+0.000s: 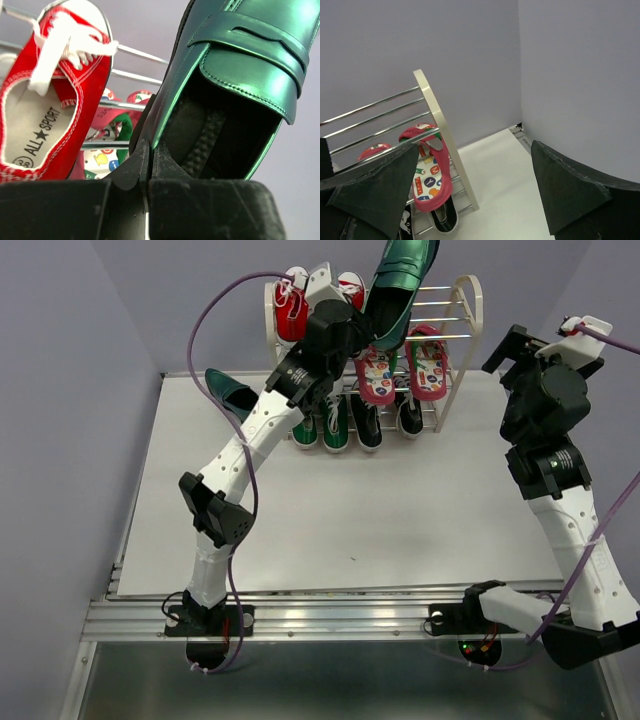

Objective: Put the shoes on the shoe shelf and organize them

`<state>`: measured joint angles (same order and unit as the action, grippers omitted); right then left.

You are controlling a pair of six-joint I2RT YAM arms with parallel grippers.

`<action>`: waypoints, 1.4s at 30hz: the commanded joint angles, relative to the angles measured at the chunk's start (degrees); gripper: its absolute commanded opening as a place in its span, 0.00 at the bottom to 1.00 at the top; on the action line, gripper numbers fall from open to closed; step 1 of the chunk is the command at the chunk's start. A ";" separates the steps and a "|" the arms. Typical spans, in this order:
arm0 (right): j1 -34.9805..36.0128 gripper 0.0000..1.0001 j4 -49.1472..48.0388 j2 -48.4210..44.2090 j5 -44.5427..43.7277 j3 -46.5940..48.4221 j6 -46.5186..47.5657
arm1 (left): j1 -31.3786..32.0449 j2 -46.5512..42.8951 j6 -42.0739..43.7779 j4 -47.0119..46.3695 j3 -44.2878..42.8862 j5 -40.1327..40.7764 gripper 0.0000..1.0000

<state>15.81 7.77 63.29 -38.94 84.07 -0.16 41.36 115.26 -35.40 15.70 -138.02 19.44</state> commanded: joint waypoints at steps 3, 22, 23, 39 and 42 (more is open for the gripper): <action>0.09 1.00 0.58 -1.50 -0.52 -1.02 -1.16 | 0.12 -3.11 -4.15 -9.11 -5.25 2.27 0.00; 0.09 1.00 0.49 -1.24 -3.51 -1.89 -0.71 | 0.21 -3.99 -6.97 -9.90 -1.64 4.73 0.13; 0.09 1.00 0.49 -1.32 -3.51 -1.81 -0.63 | 0.21 -3.99 -6.97 -9.90 -1.56 4.73 0.13; 0.09 1.00 0.14 -1.41 -2.46 -2.16 -0.54 | 0.21 -3.55 -6.97 -11.40 -1.29 2.80 0.40; 0.09 1.00 0.14 -1.15 -1.24 -2.42 -0.54 | 0.21 -3.29 -7.14 -11.49 -1.12 2.62 0.40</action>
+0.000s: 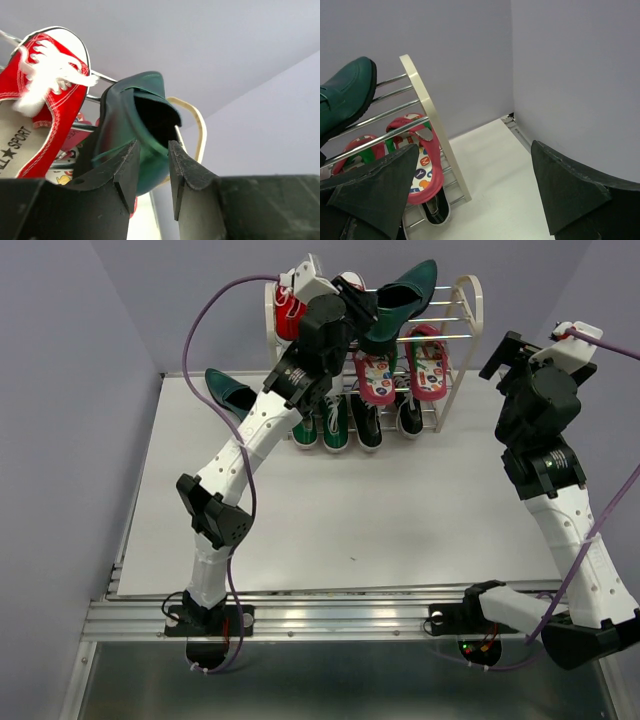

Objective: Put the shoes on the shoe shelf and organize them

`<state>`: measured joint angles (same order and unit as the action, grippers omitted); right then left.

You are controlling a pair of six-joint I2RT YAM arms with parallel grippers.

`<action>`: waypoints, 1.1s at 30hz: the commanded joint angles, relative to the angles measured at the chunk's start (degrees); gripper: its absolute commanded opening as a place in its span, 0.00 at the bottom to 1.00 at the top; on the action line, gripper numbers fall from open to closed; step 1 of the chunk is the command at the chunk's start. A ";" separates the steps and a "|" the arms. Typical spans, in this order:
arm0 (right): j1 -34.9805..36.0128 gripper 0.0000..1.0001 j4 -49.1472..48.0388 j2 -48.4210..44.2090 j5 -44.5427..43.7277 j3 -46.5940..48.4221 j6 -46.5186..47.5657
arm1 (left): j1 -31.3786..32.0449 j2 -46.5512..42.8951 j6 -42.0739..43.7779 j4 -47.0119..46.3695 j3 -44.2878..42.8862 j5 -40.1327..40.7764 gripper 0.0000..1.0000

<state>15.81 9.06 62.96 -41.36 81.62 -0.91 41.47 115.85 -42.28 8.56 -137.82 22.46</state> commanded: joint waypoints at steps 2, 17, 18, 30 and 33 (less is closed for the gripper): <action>0.09 1.00 -1.06 -0.47 2.25 0.20 0.12 | 0.10 -3.88 -0.26 -4.34 -1.14 -0.66 0.43; 0.09 1.00 6.85 20.16 30.38 23.81 -26.13 | 0.45 -12.31 7.46 -3.72 3.59 -5.32 0.99; 0.09 1.00 6.94 21.66 30.12 25.50 -27.21 | 0.62 -14.58 8.17 -3.64 4.48 -5.15 0.99; 0.09 1.00 11.16 41.80 31.34 45.72 -31.53 | 0.63 -37.35 18.73 -2.14 34.84 7.22 0.99; 0.09 1.00 15.61 46.37 32.40 51.69 -30.73 | -1.38 -47.70 15.84 -2.05 46.62 13.92 0.99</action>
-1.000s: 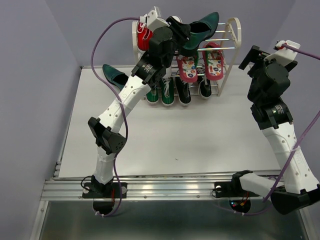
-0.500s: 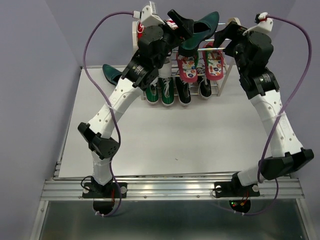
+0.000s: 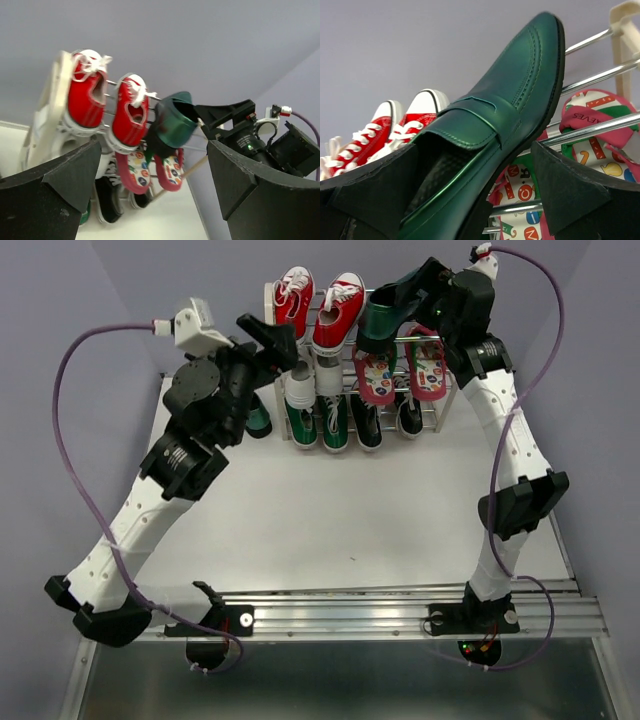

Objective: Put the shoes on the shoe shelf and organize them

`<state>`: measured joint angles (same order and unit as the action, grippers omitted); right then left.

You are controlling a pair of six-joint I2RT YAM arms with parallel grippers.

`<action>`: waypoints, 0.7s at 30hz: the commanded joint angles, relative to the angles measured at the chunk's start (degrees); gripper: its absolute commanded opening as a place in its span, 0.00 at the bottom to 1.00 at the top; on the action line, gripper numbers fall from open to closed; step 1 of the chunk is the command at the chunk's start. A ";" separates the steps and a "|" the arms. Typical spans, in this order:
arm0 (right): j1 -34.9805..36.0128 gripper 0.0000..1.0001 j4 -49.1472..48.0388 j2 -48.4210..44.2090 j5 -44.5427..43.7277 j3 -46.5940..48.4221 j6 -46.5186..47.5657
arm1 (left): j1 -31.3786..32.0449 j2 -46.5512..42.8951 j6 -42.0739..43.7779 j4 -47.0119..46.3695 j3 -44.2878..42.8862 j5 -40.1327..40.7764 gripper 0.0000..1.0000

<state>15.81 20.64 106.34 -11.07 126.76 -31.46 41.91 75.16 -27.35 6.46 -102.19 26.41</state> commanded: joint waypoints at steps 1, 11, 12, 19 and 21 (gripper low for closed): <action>0.09 1.00 5.18 3.95 2.11 8.05 0.08 | -2.53 -9.04 -0.23 0.31 13.75 10.67 0.99; 0.09 0.43 2.66 6.68 2.72 10.18 0.70 | -14.05 -20.14 -9.82 4.35 30.73 6.72 0.99; 0.09 0.38 2.13 6.42 2.63 9.83 0.70 | -14.05 -19.61 -9.82 4.53 31.43 6.29 0.99; 0.09 0.02 -0.34 5.80 7.37 10.00 2.19 | -15.63 -15.92 -9.30 4.79 31.18 3.56 0.99; 0.09 0.01 -0.95 6.15 8.26 10.09 3.24 | -16.50 -15.13 -9.30 4.62 31.44 2.07 0.99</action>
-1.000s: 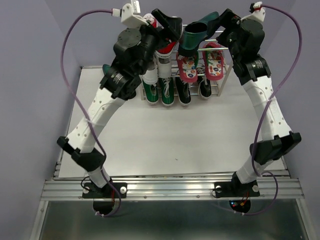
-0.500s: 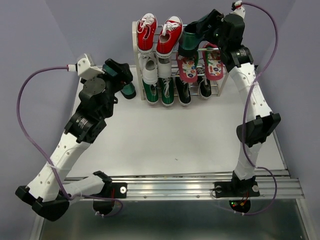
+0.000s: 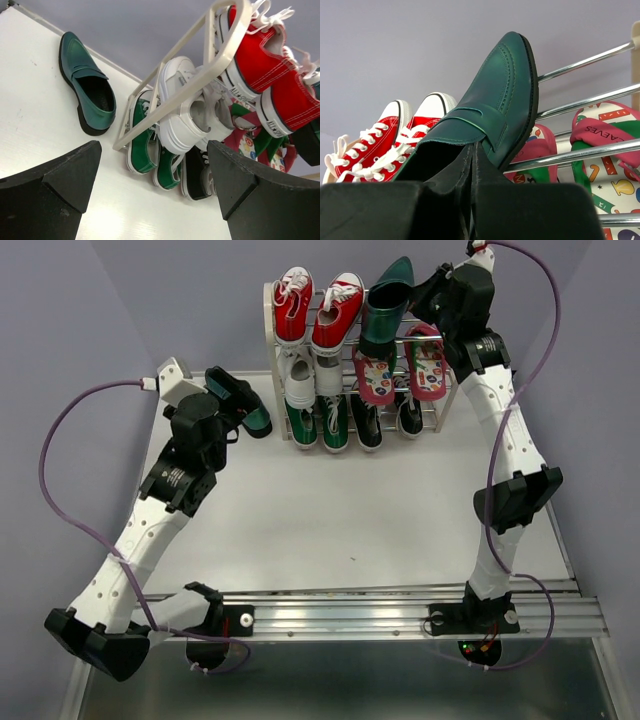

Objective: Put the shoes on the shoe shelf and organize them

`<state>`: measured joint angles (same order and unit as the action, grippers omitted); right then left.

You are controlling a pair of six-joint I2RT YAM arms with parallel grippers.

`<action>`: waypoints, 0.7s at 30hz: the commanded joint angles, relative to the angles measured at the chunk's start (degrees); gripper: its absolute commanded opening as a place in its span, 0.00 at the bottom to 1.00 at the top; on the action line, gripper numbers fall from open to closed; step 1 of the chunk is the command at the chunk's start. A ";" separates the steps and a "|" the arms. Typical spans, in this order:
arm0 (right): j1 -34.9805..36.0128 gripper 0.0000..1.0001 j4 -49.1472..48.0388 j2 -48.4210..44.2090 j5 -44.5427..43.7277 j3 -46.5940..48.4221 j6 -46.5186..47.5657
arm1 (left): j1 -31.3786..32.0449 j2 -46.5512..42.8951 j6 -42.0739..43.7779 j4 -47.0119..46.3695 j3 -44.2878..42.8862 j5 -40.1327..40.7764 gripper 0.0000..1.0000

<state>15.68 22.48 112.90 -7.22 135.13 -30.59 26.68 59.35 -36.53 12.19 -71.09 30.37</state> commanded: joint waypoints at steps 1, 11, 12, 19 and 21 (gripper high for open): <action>0.23 0.02 -2.71 -0.32 5.11 1.72 2.55 | -1.54 0.85 -0.20 -1.29 0.34 -2.33 0.99; 0.23 0.57 -2.62 -2.77 1.61 -3.38 5.54 | -7.50 4.63 -1.70 -0.94 2.80 -10.67 0.99; 0.23 0.64 -2.62 -3.30 0.73 -3.73 6.93 | -8.30 5.24 -1.96 -0.76 3.41 -11.55 0.99; 0.23 1.00 -2.79 -11.99 -5.97 -9.16 15.72 | -15.86 14.64 -3.98 -3.22 4.03 -20.34 0.99; 0.23 1.00 -2.88 -17.52 -5.78 -12.59 18.44 | -17.53 18.75 -3.81 -4.71 2.11 -21.84 0.99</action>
<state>15.44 21.45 104.99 -11.18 125.43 -19.25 12.08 73.67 -39.79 11.38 -67.44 13.52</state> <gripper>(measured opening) 0.995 0.990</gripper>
